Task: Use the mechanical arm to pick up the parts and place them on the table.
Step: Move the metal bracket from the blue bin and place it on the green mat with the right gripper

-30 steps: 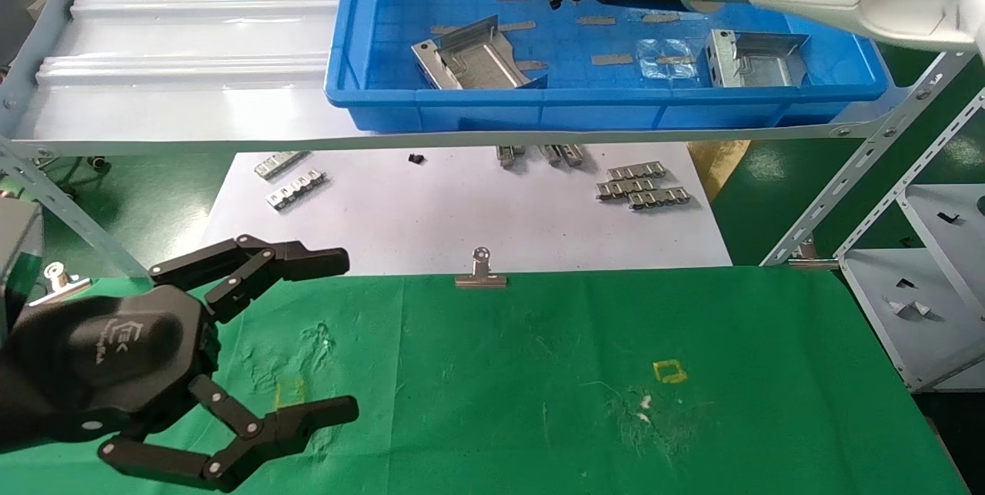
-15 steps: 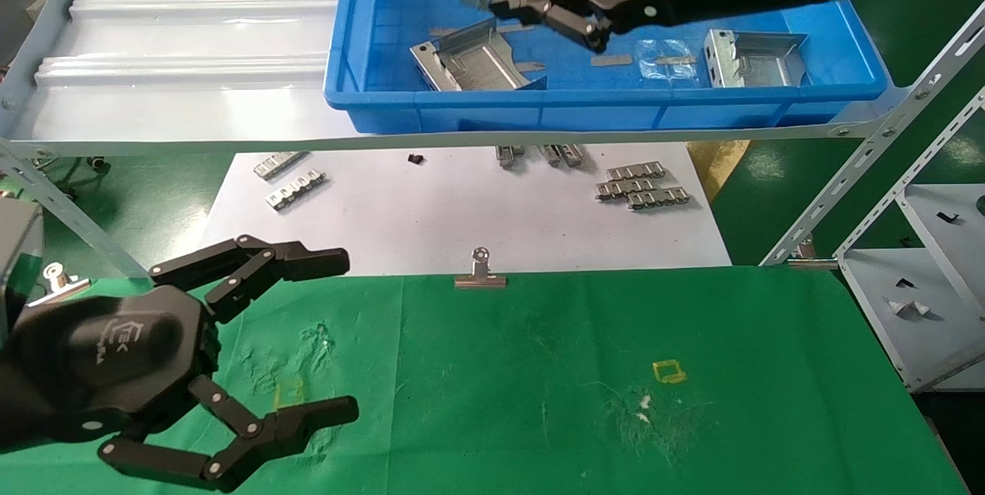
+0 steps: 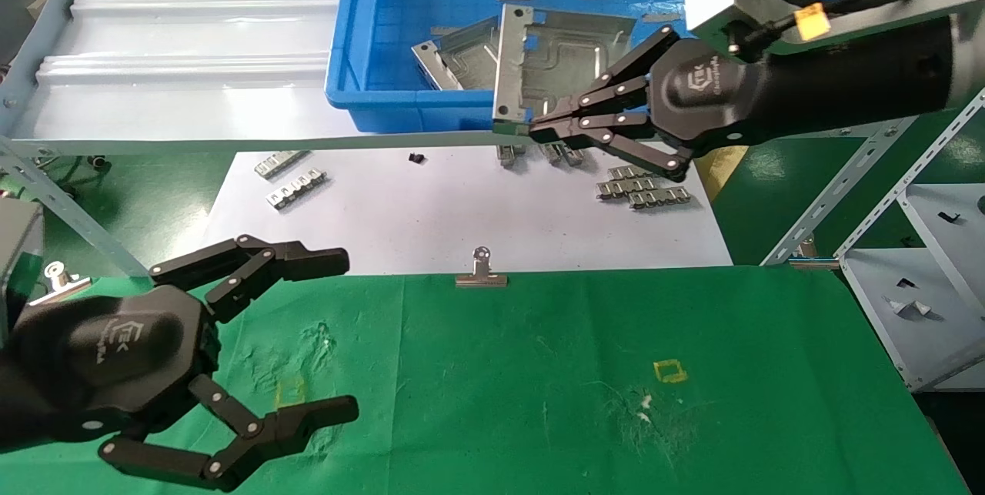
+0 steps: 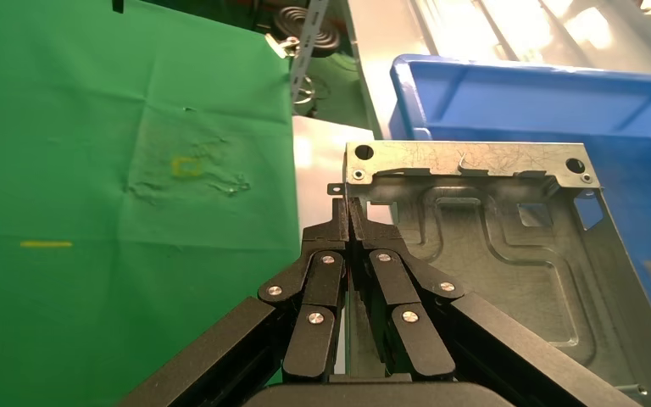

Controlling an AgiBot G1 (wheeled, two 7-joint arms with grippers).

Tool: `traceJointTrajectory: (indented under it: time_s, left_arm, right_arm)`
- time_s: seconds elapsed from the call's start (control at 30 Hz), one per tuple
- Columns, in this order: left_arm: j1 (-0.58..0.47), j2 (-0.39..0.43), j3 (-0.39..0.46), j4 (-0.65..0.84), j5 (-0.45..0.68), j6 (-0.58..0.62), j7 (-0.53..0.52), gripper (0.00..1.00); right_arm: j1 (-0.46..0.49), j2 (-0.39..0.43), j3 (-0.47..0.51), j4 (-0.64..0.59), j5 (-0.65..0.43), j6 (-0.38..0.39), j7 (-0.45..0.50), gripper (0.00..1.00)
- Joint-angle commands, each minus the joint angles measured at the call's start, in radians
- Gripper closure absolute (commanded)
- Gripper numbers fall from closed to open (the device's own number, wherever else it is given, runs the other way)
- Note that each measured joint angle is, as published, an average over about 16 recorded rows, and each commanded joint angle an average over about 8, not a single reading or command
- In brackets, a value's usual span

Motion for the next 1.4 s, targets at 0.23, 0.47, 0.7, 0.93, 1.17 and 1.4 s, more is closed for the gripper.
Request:
traceJointTrajectory:
  time_s: [0.23, 0.47, 0.7, 0.93, 1.17, 1.4]
  left_arm:
    - [0.000, 0.000, 0.000, 0.000, 0.000, 0.000, 0.000, 0.00]
    - [0.000, 0.000, 0.000, 0.000, 0.000, 0.000, 0.000, 0.00]
    - [0.000, 0.000, 0.000, 0.000, 0.000, 0.000, 0.000, 0.00]
    - [0.000, 0.000, 0.000, 0.000, 0.000, 0.000, 0.000, 0.00]
    - [0.000, 0.000, 0.000, 0.000, 0.000, 0.000, 0.000, 0.00]
    - [0.000, 0.000, 0.000, 0.000, 0.000, 0.000, 0.000, 0.00]
  right_arm:
    - [-0.086, 0.163, -0.068, 0.213, 0.090, 0.002, 0.005, 1.00]
    - [-0.145, 0.252, -0.178, 0.284, 0.136, 0.000, -0.023, 1.00]
    - [-0.173, 0.256, -0.282, 0.182, 0.123, 0.008, -0.107, 1.00]
    - [-0.194, 0.159, -0.382, 0.005, -0.006, 0.048, -0.242, 1.00]
    - [-0.214, 0.028, -0.412, -0.177, -0.061, 0.109, -0.356, 1.00]
    - [-0.221, -0.041, -0.421, -0.296, -0.084, 0.180, -0.419, 1.00]
